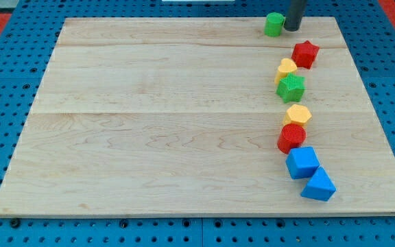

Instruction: Point at the green circle

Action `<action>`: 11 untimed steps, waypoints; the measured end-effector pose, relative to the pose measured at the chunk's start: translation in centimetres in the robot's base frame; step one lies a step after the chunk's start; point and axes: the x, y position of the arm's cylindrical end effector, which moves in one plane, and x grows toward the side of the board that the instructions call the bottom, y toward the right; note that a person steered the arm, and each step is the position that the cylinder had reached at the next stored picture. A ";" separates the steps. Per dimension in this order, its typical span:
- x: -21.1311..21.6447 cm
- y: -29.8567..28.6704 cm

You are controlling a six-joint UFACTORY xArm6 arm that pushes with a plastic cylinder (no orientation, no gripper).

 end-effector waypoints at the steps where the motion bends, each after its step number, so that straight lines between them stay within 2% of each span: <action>1: 0.0 -10.5; 2: 0.1 -12.4; 3: -1.3 -3.6; 6: -2.6 -6.7; 7: -2.7 -10.2; 11: -2.6 -12.0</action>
